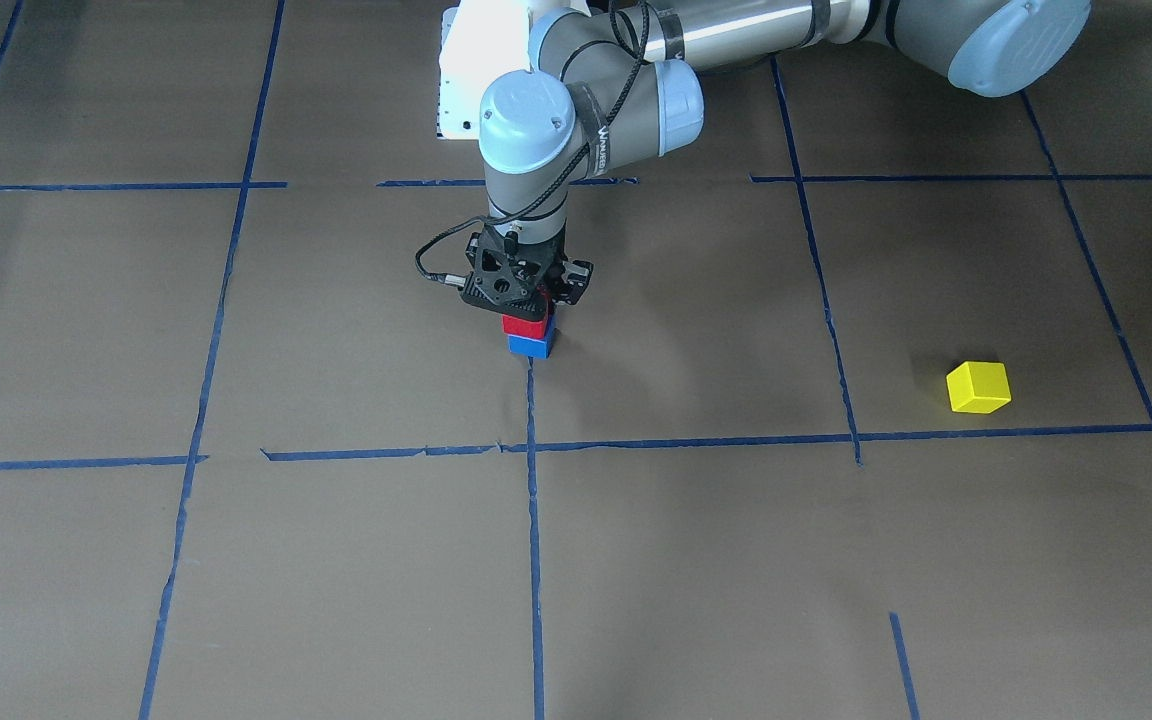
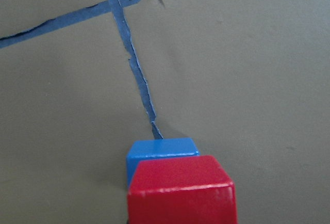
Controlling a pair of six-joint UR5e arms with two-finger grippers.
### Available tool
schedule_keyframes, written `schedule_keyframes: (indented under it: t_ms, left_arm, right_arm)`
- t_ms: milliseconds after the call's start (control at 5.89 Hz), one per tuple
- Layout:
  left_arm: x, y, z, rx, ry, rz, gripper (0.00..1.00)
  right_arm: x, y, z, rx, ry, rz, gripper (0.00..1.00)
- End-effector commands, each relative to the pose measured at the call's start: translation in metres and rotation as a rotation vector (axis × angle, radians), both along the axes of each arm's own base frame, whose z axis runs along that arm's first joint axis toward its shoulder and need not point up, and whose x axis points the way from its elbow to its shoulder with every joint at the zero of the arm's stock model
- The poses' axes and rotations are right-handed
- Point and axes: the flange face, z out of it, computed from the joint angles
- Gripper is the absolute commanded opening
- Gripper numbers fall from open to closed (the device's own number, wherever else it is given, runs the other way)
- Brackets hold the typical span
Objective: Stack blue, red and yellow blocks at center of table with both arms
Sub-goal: 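Lower the red block onto the blue block and open the left gripper, then withdraw the left gripper toward the yellow block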
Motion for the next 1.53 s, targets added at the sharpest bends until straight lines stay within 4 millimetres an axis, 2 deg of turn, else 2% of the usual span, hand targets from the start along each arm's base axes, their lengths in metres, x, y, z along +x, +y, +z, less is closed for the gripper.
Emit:
schedule_keyframes:
  t_ms: [0,170,509,679,848,1018,1188,1358]
  left_arm:
    - [-0.008,-0.011,0.000,0.002,0.007,-0.019,0.76]
    - [-0.007,-0.009,-0.001,0.005,0.009,-0.017,0.97]
    - [-0.007,-0.007,-0.003,0.007,0.013,-0.011,0.99]
    - [-0.017,-0.006,-0.013,0.012,0.031,-0.013,0.99]
    - [-0.061,-0.023,-0.013,0.003,0.072,-0.034,0.99]
    - [-0.123,-0.045,0.015,-0.024,0.108,-0.032,0.99]
    - [-0.187,-0.065,0.066,0.023,0.094,-0.009,0.99]
    - [-0.250,-0.077,0.133,0.086,0.039,0.012,0.99]
  right_arm:
    - [0.000,0.000,0.000,-0.002,0.000,0.001,1.00]
    - [0.000,0.000,0.000,0.000,0.000,0.001,1.00]
    - [0.000,0.000,0.000,0.001,0.000,0.000,1.00]
    - [0.000,0.000,0.000,0.000,0.000,0.001,1.00]
    - [0.000,0.000,-0.001,0.001,0.000,0.001,1.00]
    - [-0.001,0.000,0.001,-0.003,0.000,0.000,1.00]
    - [0.000,-0.001,0.000,-0.003,0.000,0.002,1.00]
    - [-0.001,-0.002,0.000,-0.003,0.000,0.001,1.00]
